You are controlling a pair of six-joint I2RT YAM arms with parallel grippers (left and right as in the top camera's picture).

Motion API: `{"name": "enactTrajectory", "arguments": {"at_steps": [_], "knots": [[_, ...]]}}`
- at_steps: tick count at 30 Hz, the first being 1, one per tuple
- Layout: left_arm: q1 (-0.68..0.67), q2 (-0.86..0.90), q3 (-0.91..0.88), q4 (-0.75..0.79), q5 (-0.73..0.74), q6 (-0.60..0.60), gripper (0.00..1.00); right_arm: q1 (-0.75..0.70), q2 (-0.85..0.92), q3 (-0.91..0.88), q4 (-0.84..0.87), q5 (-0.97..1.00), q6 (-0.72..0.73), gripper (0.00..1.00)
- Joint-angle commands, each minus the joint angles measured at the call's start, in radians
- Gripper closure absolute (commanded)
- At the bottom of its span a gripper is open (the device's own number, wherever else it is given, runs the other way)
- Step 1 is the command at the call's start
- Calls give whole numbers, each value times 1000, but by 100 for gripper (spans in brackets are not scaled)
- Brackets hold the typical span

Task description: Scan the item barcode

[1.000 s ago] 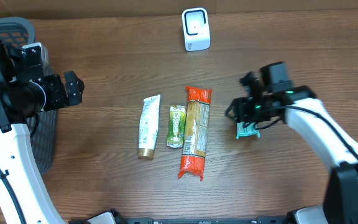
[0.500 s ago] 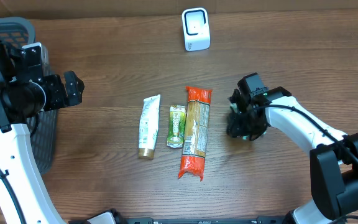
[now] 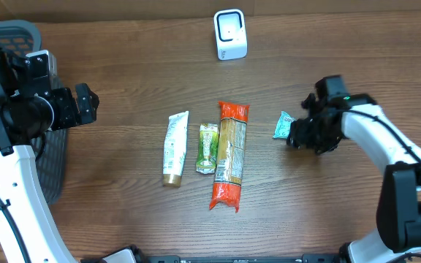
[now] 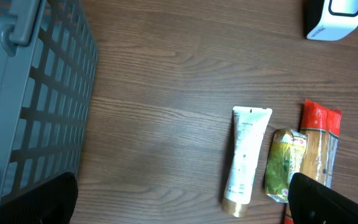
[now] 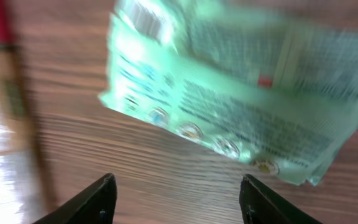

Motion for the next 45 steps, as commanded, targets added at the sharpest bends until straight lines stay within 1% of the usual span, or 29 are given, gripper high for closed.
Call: {"name": "enactTrajectory", "arguments": {"at_steps": [1,5,7,10,17,20,24,28,35,41,45], "knots": [[3,5,14,0,18,15,0,-111,-95,48,-4,-186,-18,36],[3,5,14,0,18,15,0,-230,-105,41,-52,-198,3,35],[3,5,14,0,18,15,1,-271,-105,15,-56,-201,3,30],[3,5,14,0,18,16,1,-304,-104,-32,-51,-193,0,27],[3,5,14,0,18,15,1,-314,-104,-122,11,-172,2,23],[3,5,14,0,18,15,0,-313,-104,-155,55,-176,0,18],[3,5,14,0,18,15,1,-313,-104,-188,108,-179,-4,18],[3,5,14,0,18,15,0,-307,-104,-227,222,-180,-3,18],[3,5,14,0,18,15,0,-295,-80,-277,419,-209,-4,19],[3,5,14,0,18,15,0,-248,15,-278,524,-252,-3,26],[3,5,14,0,18,15,0,-216,77,-278,535,-251,-2,34]]}}
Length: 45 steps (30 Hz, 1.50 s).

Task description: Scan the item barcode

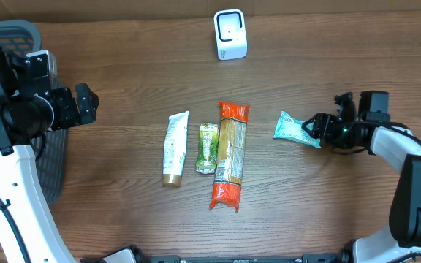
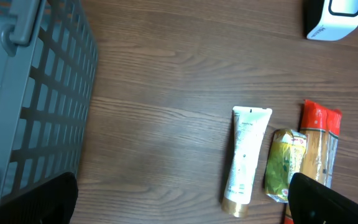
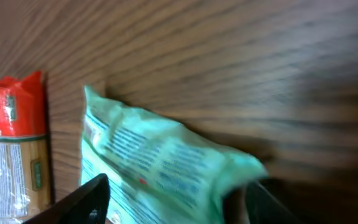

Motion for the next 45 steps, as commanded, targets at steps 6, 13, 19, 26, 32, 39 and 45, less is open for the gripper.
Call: {"name": "enactTrajectory", "arguments": {"at_steps": [6,13,19,26,32,39,45], "knots": [[4,5,14,0,18,15,0,33,98,-13,-16,-4,9,54],[3,5,14,0,19,15,0,33,98,-12,-4,-66,9,91],[3,5,14,0,18,15,0,33,97,5,-20,-131,9,96],[3,5,14,0,18,15,0,33,97,79,-136,-142,8,96],[3,5,14,0,18,15,0,33,94,161,-264,-169,-74,96],[3,5,14,0,18,15,0,33,36,210,-355,-190,-134,96],[3,5,14,0,19,15,0,33,-70,216,-390,-190,-130,96]]}}
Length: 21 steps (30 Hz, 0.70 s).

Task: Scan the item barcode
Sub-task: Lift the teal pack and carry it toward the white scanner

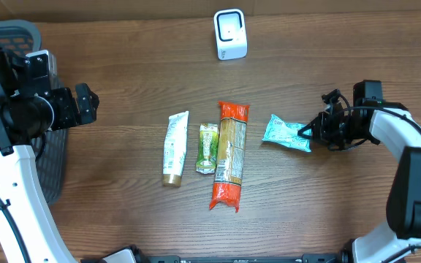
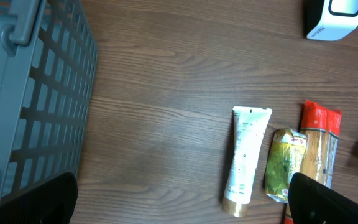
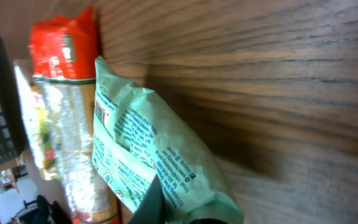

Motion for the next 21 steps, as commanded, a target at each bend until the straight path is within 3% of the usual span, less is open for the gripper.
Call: {"name": "enactTrajectory", "arguments": {"at_steps": [1,10,21], "knots": [[3,5,14,0,18,15,0,5,-123,33,-5,-32,-18,96],[4,5,14,0,18,15,1,28,-274,33,-21,-32,13,96],[3,5,14,0,18,15,1,246,-274,33,58,11,5,96]]}}
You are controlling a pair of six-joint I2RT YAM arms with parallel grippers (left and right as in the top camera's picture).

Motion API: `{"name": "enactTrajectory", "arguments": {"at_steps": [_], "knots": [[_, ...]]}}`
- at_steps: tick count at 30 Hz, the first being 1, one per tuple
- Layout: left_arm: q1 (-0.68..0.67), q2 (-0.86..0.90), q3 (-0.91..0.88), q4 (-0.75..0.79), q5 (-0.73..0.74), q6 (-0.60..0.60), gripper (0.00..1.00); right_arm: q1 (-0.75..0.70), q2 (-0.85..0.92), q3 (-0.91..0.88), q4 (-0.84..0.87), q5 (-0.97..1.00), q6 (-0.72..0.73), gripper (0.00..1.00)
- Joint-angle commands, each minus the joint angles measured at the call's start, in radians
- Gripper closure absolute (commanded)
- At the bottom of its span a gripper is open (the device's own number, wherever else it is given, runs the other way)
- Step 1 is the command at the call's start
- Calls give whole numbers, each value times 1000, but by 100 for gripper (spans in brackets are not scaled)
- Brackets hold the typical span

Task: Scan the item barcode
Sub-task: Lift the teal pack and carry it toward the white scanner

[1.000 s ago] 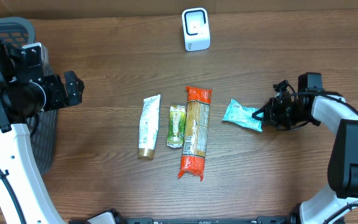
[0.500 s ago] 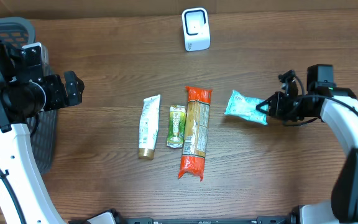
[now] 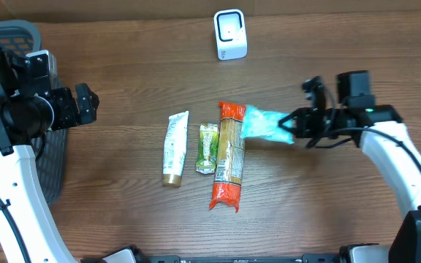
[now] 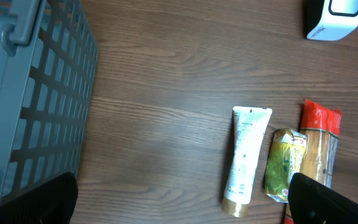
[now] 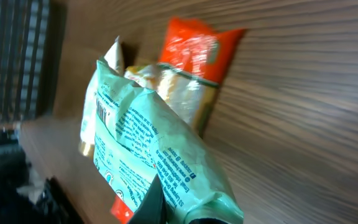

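Note:
A mint-green printed packet (image 3: 264, 123) hangs above the table, its left end over the top of the orange-ended pasta pack (image 3: 230, 155). My right gripper (image 3: 293, 124) is shut on the packet's right end. In the right wrist view the packet (image 5: 143, 144) fills the middle, pinched at the gripper (image 5: 178, 210), with its small print facing the camera. The white scanner (image 3: 230, 34) stands at the table's back. My left gripper (image 3: 80, 103) stays open at the far left with nothing between its fingers (image 4: 35, 200).
A white tube (image 3: 174, 147) and a small green pouch (image 3: 207, 148) lie side by side left of the pasta pack. A grey mesh basket (image 3: 9, 33) stands at the left edge, beside the left arm.
My right gripper has moved left and towards the back with the packet. The packet lay on the wood just right of the pasta pack; now it hangs over that pack's top end. The left arm is unchanged.
At first my right gripper hovered open over the packet lying right of the pasta pack. Then it sat low at the packet's right end, still open. Then it was shut on that end, the packet shifted left. Now the packet is held off the table.

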Motion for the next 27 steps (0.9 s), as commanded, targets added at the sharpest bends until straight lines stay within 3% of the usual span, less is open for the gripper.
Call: {"name": "enactTrajectory", "arguments": {"at_steps": [1,6,19,27], "knots": [[3,5,14,0,18,15,1,25,-16,29,15,8,-29,96],[3,5,14,0,18,15,1,42,-16,29,23,-2,-94,96],[3,5,14,0,18,15,0,58,-16,36,61,-104,-88,96],[3,5,14,0,19,15,1,58,-16,264,-12,-53,-88,96]]}}
